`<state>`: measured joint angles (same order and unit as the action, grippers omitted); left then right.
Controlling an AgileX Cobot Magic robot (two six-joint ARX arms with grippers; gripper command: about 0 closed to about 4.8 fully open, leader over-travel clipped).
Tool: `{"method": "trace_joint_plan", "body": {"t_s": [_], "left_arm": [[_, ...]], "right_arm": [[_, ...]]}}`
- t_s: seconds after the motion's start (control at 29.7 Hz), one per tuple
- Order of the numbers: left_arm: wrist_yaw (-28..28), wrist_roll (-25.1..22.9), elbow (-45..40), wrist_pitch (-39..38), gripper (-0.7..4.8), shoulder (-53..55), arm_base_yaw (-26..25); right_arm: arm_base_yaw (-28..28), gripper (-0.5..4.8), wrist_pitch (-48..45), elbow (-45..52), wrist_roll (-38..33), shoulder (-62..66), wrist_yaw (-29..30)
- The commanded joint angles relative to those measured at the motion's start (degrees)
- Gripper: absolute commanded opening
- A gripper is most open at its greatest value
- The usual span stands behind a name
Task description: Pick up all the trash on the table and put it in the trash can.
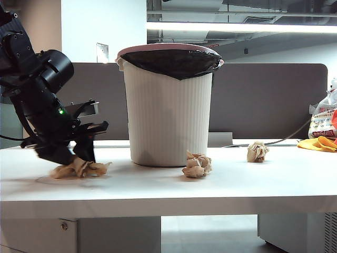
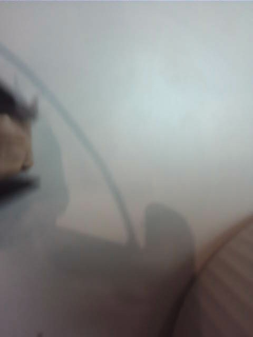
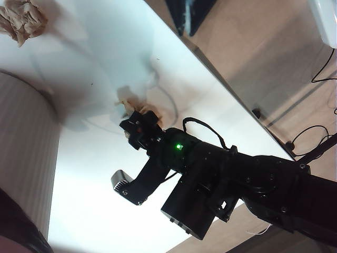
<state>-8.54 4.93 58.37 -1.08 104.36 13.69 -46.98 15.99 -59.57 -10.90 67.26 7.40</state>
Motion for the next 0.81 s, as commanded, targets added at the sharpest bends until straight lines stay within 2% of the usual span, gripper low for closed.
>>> {"method": "trace_joint_plan", "body": {"t_s": [0.03, 0.24, 0.47, 0.57, 0.67, 0.81], "left_arm": [[-3.41, 3.08, 0.79, 0.24, -0.06, -1.22, 0.04], [-7.21, 9.27, 4.85, -1.46, -0.06, -6.73, 0.31], [-7.19, 9.16, 9.07, -0.92, -0.06, -19.67, 3.08], [-6.19, 8.55, 9.88, 4.42, -0.06, -24.35, 4.96], [-5.62, 8.55, 13.27, 9.79, -0.06, -25.46, 7.04], [-5.57, 7.85, 22.6, 6.49, -0.06, -22.01, 8.72]], "right_arm": [[0.07, -0.09, -0.81, -0.26, 0.02, -0.85, 0.17], [2.56, -0.09, -0.57, -0.74, 0.04, -4.83, -0.02], [9.49, -0.09, 1.95, -5.11, 1.27, -10.05, -1.31], [12.48, -0.09, 2.56, -7.43, 3.72, -10.82, -1.27], [14.53, -0.09, 3.69, -9.92, 6.91, -10.82, -1.25], [15.1, -0.09, 4.66, -12.59, 7.98, -10.47, -1.29]]}}
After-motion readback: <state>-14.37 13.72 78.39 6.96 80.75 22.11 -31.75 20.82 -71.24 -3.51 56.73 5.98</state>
